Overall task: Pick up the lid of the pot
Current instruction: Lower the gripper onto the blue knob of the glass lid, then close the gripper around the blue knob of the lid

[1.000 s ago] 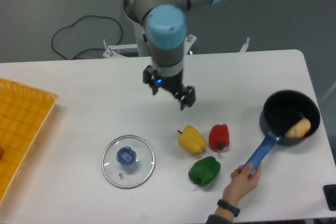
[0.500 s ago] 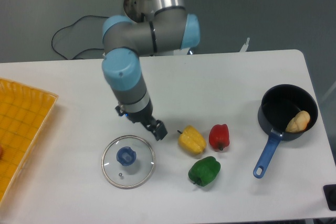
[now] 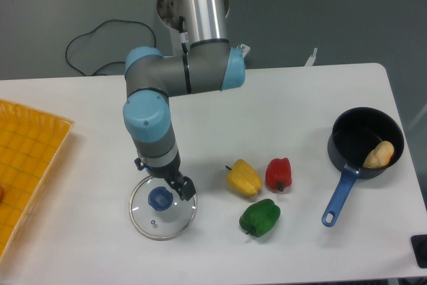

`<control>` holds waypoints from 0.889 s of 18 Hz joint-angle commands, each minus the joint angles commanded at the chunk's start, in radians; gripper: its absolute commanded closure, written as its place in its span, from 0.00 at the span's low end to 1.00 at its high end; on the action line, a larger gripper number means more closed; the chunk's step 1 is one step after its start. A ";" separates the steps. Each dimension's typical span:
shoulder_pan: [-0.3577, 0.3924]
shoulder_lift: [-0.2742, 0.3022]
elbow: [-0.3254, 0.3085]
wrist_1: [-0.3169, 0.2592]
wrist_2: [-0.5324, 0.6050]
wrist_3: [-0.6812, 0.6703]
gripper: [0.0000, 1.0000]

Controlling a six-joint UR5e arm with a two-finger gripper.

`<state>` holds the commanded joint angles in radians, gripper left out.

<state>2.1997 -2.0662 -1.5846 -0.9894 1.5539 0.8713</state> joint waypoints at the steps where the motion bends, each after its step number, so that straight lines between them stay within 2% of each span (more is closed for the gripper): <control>1: 0.000 -0.003 0.000 0.000 0.002 0.000 0.00; 16: -0.028 -0.045 0.015 0.000 0.006 -0.026 0.00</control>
<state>2.1721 -2.1107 -1.5693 -0.9894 1.5601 0.8452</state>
